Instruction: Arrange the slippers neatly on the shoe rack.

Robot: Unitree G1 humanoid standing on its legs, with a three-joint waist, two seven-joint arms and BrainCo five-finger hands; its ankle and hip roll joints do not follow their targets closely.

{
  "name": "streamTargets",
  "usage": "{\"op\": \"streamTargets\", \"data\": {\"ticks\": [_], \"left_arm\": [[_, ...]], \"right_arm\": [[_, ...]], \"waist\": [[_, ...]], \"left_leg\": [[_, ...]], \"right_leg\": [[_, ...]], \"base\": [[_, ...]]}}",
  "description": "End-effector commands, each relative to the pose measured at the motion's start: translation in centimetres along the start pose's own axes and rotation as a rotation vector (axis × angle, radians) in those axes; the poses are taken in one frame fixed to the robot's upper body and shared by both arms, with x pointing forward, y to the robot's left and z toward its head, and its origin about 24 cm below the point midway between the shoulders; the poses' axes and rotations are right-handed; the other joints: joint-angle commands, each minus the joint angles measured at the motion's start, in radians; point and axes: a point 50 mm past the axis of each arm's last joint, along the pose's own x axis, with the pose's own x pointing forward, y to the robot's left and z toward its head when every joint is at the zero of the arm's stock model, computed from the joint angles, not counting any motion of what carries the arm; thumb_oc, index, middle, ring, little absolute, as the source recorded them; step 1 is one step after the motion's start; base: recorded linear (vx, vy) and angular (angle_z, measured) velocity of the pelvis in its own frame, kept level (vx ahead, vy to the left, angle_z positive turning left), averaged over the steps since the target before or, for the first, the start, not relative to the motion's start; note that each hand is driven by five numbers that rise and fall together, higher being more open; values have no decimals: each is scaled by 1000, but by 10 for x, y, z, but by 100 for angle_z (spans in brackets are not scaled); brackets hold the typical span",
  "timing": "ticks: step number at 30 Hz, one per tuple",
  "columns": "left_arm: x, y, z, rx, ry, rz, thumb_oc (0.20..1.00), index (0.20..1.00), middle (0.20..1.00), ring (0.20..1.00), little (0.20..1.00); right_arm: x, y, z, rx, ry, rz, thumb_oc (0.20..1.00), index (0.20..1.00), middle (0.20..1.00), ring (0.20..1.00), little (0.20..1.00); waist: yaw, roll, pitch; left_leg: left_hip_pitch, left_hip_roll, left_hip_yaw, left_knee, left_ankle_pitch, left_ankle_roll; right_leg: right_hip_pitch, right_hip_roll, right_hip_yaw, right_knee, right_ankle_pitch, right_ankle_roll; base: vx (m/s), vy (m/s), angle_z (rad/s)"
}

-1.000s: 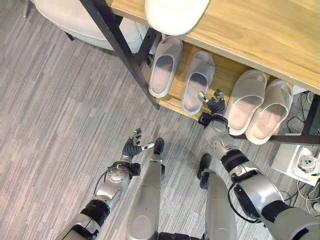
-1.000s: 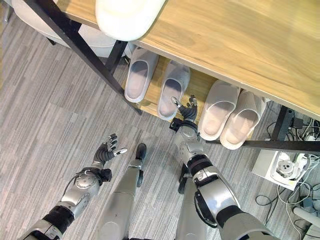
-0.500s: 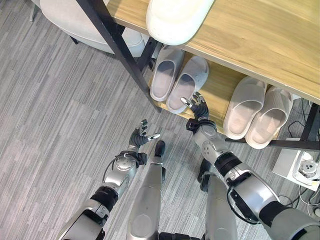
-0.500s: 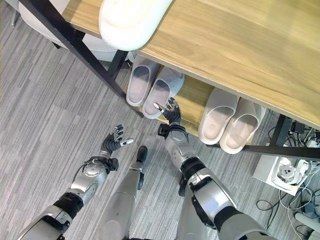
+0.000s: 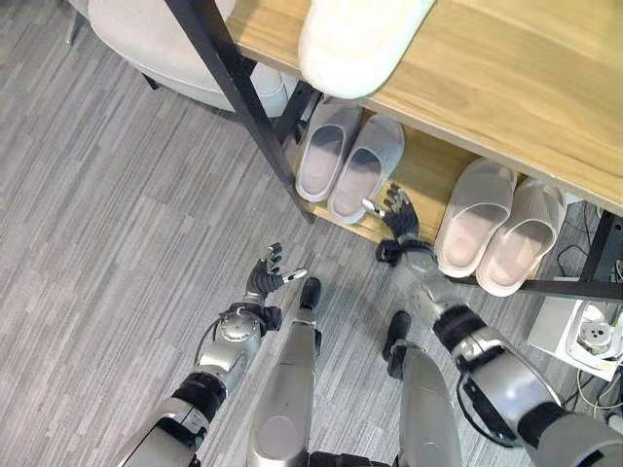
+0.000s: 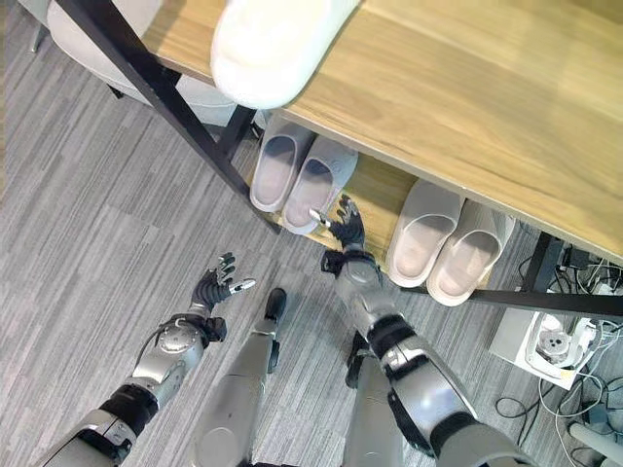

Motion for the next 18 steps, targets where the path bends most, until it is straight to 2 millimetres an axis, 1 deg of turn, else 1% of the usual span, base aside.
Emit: {"op": "streamTargets", "data": {"ticks": [1, 3, 5, 8, 10, 12, 13, 14, 15, 16, 18], "left_arm": [[-5, 7, -2, 26, -21, 5, 1000, 1000, 1000, 1000, 1000], [-10, 11, -12, 23, 14, 21, 1000, 1000, 1000, 1000, 1000], [-17, 11, -23, 22, 47, 20, 1000, 1000, 1000, 1000, 1000], [-24, 11, -34, 34, 84, 12, 1000, 1000, 1000, 1000, 1000], [-29, 10, -40, 53, 102, -4, 1000, 1000, 1000, 1000, 1000], [-31, 9, -42, 74, 101, -24, 1000, 1000, 1000, 1000, 1000], [-31, 9, -42, 74, 102, -24, 1000, 1000, 1000, 1000, 1000], [-30, 3, -37, 171, 68, -106, 1000, 1000, 1000, 1000, 1000], [-30, -1, -36, 212, 62, -143, 1000, 1000, 1000, 1000, 1000], [-30, -2, -36, 212, 62, -143, 1000, 1000, 1000, 1000, 1000], [-32, -16, -31, 326, 22, -269, 1000, 1000, 1000, 1000, 1000]], "right_arm": [[-13, 2, -11, -75, -9, 73, 1000, 1000, 1000, 1000, 1000], [-25, 0, -24, -89, 13, 102, 1000, 1000, 1000, 1000, 1000], [-39, -1, -31, -104, 10, 155, 1000, 1000, 1000, 1000, 1000], [-56, -2, -30, -118, -25, 242, 1000, 1000, 1000, 1000, 1000], [-69, -6, -31, -145, -45, 294, 1000, 1000, 1000, 1000, 1000], [-79, -11, -32, -169, -51, 329, 1000, 1000, 1000, 1000, 1000], [-79, -11, -32, -170, -51, 329, 1000, 1000, 1000, 1000, 1000], [-95, -23, -40, -228, -37, 366, 1000, 1000, 1000, 1000, 1000], [-102, -27, -44, -255, -21, 372, 1000, 1000, 1000, 1000, 1000], [-102, -28, -44, -255, -21, 371, 1000, 1000, 1000, 1000, 1000], [-117, -42, -60, -351, 42, 383, 1000, 1000, 1000, 1000, 1000]], "waist": [[0, -27, -59], [-14, -34, -97], [-27, -38, -131], [-53, -41, -182], [-69, -35, -211], [-87, -29, -241], [-87, -28, -240], [-115, -18, -277], [-124, -16, -287], [-123, -16, -287], [-145, -10, -309]], "left_leg": [[59, 16, -9, -26, -123, -7], [102, 30, 4, -87, -97, -7], [157, 44, 19, -145, -77, -9], [240, 58, 42, -222, -57, -12], [293, 60, 60, -269, -44, -16], [336, 61, 75, -307, -33, -22], [338, 62, 76, -307, -33, -22], [374, 65, 96, -322, -36, -32], [384, 65, 102, -322, -41, -34], [386, 66, 102, -322, -42, -34], [408, 70, 117, -322, -52, -37]], "right_leg": [[110, -4, 29, -179, 20, 44], [150, -3, 26, -233, 45, 49], [198, 3, 18, -284, 64, 55], [255, 5, 15, -337, 84, 61], [292, 8, 16, -373, 93, 66], [323, 11, 19, -406, 103, 70], [325, 11, 19, -407, 103, 70], [360, 11, 18, -446, 110, 78], [373, 11, 19, -459, 112, 79], [375, 11, 19, -461, 113, 79], [398, 11, 25, -482, 117, 84]], "base": [[100, -41, -21], [116, -32, -18], [128, -26, -12], [125, -13, -22], [118, 8, -18], [97, 13, -17], [119, -3, -13], [110, -13, -10], [110, -13, -9], [59, -15, -17], [83, -14, -18]]}}
